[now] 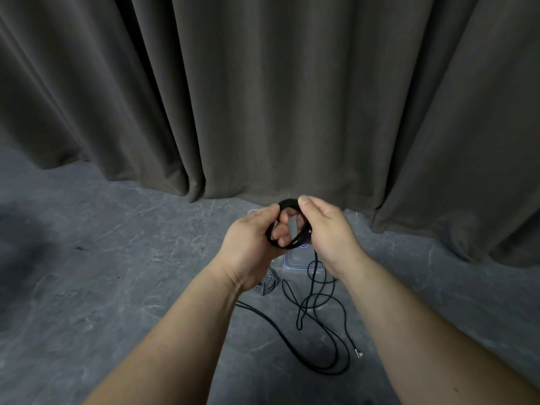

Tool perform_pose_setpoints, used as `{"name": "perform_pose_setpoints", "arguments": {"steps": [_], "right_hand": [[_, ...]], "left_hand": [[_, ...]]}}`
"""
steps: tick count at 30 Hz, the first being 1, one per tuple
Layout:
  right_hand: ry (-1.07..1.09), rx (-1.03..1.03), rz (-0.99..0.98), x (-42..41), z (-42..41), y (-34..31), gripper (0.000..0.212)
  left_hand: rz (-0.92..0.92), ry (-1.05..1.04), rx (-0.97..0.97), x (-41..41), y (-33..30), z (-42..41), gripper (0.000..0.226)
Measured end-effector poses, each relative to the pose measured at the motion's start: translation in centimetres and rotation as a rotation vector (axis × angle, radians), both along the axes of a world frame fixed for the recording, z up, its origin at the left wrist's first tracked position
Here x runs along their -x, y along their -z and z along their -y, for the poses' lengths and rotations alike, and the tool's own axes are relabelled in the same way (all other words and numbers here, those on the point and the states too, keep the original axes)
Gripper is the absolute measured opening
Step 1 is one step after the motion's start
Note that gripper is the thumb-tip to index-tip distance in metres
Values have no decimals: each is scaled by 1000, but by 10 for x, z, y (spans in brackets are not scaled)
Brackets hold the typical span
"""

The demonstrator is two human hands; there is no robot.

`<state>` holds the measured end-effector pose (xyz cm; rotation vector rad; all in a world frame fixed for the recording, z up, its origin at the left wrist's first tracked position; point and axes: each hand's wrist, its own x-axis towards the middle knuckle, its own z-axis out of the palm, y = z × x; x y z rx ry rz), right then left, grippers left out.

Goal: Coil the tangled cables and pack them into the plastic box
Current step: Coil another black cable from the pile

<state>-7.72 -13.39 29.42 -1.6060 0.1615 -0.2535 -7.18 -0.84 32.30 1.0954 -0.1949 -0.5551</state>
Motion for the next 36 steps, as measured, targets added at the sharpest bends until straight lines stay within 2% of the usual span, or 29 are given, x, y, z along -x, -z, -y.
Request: {"name": "perform_pose_setpoints", "arguments": {"steps": [5, 10, 15, 18, 21, 24, 30, 34, 36], "right_hand": [[4, -83, 7, 2, 2, -1, 29], [61, 202, 6, 6, 9, 6, 16], [91, 396, -55, 7, 12, 15, 20], [99, 559, -101, 8, 14, 18, 19], [57, 817, -122, 12, 11, 11, 11], [-119, 967, -110, 14, 1, -1, 25], [-349, 914, 13, 18, -4, -15, 22], [-220, 667, 119, 17, -4, -21, 16], [-119, 525, 155, 15, -4, -21, 22]], "left_hand": [[-17, -61, 38, -4, -1, 0, 35], [-130, -175, 115, -15, -1, -8, 32], [-290, -369, 248, -28, -1, -19, 34], [-324, -470, 277, -35, -1, -31, 33], [-290, -492, 206, -36, 1, -34, 30], [-159, -471, 4, -34, 6, -29, 28], [65, -305, -248, -24, 16, -21, 22], [177, -228, -400, -12, 16, -12, 22], [200, -159, -426, -6, 18, -6, 28]]}}
